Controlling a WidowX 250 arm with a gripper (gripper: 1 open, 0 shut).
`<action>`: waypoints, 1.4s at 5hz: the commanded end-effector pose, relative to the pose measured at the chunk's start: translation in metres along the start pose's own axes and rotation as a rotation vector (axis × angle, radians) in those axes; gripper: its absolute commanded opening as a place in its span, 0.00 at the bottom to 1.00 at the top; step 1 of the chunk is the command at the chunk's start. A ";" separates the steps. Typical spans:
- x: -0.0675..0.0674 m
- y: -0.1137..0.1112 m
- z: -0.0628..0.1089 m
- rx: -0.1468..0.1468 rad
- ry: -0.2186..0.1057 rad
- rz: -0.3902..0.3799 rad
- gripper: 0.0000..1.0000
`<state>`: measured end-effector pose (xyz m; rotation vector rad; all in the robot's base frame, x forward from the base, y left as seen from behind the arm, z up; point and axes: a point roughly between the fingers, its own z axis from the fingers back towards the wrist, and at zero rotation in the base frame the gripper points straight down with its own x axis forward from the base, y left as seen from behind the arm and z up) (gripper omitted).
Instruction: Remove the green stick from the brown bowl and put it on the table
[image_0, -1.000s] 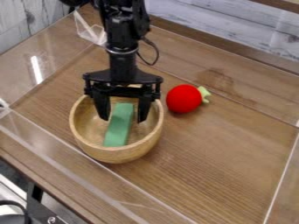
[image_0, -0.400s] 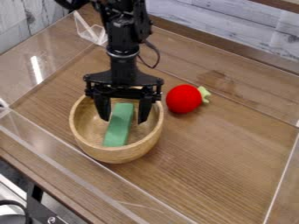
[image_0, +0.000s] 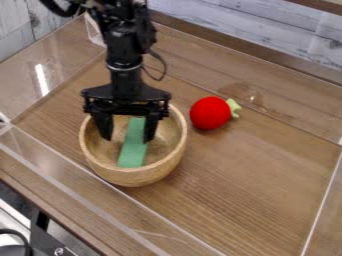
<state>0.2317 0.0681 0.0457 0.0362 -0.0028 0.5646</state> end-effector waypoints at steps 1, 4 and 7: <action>0.015 -0.004 -0.004 0.001 -0.044 -0.001 1.00; 0.040 0.001 -0.014 0.007 -0.057 -0.010 1.00; 0.036 -0.006 -0.029 0.016 -0.049 0.028 0.00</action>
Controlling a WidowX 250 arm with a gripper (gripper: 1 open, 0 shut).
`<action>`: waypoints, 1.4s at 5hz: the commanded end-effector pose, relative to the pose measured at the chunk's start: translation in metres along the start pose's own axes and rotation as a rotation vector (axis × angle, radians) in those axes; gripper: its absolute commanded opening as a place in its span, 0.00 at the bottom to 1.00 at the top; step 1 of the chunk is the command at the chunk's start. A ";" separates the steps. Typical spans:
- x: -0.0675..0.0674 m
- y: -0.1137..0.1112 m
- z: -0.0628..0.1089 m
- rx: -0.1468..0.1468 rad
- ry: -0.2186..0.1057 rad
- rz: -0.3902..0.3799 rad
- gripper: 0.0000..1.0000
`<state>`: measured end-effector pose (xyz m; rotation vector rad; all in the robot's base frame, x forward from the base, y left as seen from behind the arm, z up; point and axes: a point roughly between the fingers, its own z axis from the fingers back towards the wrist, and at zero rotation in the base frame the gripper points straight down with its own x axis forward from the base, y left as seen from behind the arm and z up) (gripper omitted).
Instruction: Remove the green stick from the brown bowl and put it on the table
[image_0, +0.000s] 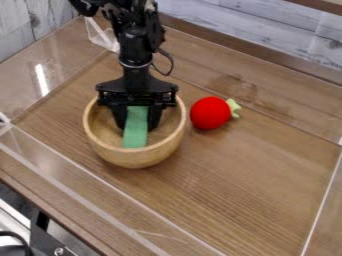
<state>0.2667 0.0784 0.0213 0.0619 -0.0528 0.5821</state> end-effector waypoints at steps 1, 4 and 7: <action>0.003 0.014 0.008 -0.017 0.009 -0.034 0.00; 0.016 0.041 0.023 -0.057 0.023 -0.045 0.00; 0.013 0.040 0.012 -0.058 0.033 -0.021 0.00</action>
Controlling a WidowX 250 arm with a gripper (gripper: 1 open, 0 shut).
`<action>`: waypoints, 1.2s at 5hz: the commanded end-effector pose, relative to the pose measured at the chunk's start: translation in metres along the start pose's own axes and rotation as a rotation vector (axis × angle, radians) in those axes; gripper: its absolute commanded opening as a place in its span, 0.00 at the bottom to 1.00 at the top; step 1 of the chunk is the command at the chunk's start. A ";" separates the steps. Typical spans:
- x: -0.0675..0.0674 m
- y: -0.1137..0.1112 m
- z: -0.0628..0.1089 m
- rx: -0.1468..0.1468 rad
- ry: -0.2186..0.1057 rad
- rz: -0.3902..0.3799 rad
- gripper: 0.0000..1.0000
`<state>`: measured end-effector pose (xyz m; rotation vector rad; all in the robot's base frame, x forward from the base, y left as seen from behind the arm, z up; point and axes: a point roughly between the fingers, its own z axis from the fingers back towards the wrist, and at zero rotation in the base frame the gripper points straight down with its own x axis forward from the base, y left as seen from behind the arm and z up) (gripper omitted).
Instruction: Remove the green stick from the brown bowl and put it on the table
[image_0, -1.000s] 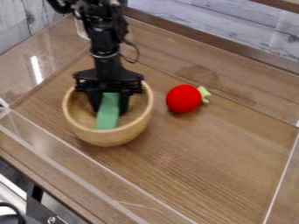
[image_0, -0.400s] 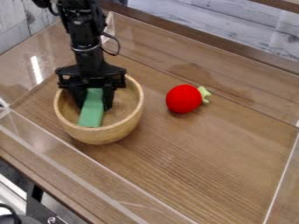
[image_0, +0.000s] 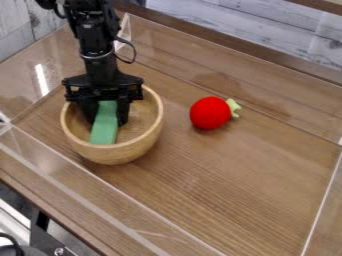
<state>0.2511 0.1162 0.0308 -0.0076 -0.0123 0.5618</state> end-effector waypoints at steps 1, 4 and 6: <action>-0.005 -0.007 -0.004 -0.003 -0.022 0.045 0.00; -0.023 -0.022 0.011 -0.012 -0.010 -0.029 0.00; -0.015 -0.014 0.028 -0.028 -0.004 -0.089 0.00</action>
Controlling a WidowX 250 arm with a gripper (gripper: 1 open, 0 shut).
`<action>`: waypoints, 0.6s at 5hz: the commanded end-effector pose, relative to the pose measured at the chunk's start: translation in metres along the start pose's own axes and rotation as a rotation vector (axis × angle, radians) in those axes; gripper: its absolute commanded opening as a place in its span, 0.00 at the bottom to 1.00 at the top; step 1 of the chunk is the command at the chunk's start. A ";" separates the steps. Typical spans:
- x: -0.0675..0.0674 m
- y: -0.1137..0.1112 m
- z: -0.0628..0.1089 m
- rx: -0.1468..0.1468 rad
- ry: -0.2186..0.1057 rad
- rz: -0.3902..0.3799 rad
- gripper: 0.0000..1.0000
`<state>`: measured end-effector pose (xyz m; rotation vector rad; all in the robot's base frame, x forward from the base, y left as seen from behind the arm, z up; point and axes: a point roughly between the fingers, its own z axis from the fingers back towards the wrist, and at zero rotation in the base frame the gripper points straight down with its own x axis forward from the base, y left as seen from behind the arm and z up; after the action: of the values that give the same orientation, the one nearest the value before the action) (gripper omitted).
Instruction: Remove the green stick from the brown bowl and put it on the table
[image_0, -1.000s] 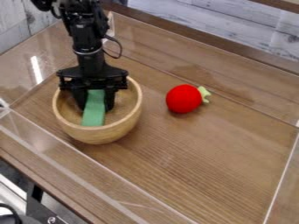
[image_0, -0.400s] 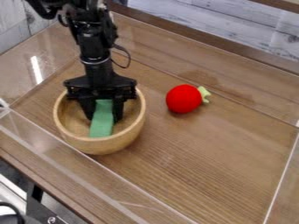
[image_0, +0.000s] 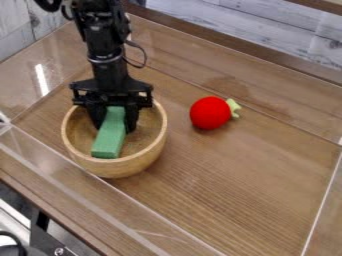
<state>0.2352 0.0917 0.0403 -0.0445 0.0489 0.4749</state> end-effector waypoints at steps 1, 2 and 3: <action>0.013 0.004 0.026 -0.010 -0.070 -0.034 0.00; 0.013 0.002 0.033 -0.017 -0.068 -0.031 0.00; 0.011 -0.005 0.048 -0.037 -0.066 -0.025 0.00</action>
<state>0.2408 0.0920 0.0728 -0.0755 0.0354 0.4567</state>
